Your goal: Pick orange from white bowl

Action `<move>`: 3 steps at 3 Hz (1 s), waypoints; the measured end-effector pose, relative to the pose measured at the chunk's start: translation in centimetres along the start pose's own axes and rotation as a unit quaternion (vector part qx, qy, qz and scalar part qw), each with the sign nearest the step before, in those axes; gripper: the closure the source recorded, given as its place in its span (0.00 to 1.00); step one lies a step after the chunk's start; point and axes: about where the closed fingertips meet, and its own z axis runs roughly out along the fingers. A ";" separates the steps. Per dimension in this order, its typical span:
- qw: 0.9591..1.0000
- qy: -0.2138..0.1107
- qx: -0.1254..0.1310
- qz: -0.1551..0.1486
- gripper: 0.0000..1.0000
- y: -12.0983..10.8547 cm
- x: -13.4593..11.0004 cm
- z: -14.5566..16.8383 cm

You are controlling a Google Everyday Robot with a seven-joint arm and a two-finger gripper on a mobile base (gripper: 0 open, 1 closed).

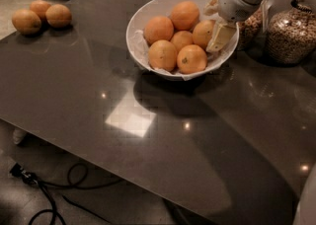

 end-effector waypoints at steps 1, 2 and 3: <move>1.000 -0.003 -0.012 -0.010 0.29 0.1 -0.5 1.1; 1.000 -0.005 -0.017 -0.013 0.31 0.1 -0.8 1.3; 1.000 -0.006 -0.019 -0.014 0.31 0.0 -1.1 1.3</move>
Offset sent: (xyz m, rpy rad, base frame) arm 0.0070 0.0226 -0.0189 -0.0090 0.0420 0.0679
